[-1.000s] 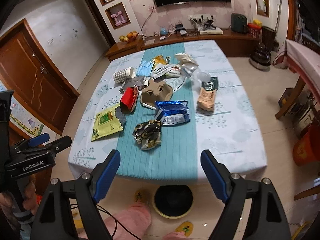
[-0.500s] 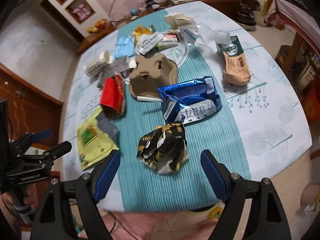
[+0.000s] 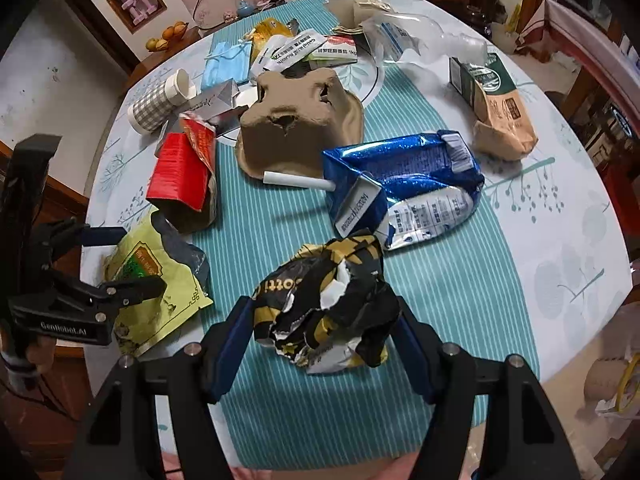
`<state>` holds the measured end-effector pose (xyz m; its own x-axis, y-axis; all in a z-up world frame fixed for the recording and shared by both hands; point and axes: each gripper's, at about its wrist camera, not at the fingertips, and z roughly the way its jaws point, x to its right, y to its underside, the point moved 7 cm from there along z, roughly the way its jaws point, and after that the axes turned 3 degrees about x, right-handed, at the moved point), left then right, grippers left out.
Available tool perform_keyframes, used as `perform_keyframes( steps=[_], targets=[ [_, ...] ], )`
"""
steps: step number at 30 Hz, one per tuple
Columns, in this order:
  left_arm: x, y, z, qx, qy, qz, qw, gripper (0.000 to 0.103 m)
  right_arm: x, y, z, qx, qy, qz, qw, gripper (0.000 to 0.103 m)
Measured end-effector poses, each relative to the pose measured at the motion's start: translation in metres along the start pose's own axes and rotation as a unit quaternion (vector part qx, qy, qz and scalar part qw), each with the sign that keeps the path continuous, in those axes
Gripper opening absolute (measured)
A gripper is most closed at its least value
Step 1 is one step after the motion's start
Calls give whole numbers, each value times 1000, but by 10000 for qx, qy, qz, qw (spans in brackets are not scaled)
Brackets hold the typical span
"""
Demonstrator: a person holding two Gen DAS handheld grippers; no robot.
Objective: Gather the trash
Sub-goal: 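Grasp the yellow-green snack bag with the left gripper while the right gripper grasps the crumpled black-gold wrapper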
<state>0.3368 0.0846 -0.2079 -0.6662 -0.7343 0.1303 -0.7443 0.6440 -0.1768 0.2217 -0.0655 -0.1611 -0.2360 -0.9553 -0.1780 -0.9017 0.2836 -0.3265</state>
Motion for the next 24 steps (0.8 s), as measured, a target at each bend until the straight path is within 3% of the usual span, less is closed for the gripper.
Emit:
perform_keyframes(
  steps=[6,8,10,11,15,19,24],
  targets=[
    [-2,-12,6,42,-75,131,9999,91,1,3,7,-24,-107,9,9999,68],
    [2,-17,12,34,-234,238,9994,85,2,3,7,3,-180,-8,9998,67],
    [1,-16,11,67,-481,423,9979,66,3,4,6,3,-220,-34,9998,66],
    [2,-15,10,68,-493,470,9977,62,4,4,5,-2,-242,-46,9997,65],
    [7,-17,10,0,-404,249,9989,26,6,5,1,19,-355,-80,9993,62],
    [7,-15,10,53,-571,55,9983,12,8,8,-3,79,-426,-154,9989,59],
    [7,-14,-2,274,-828,-308,9957,8,3,9,-13,203,-509,-335,9979,58]
  ],
)
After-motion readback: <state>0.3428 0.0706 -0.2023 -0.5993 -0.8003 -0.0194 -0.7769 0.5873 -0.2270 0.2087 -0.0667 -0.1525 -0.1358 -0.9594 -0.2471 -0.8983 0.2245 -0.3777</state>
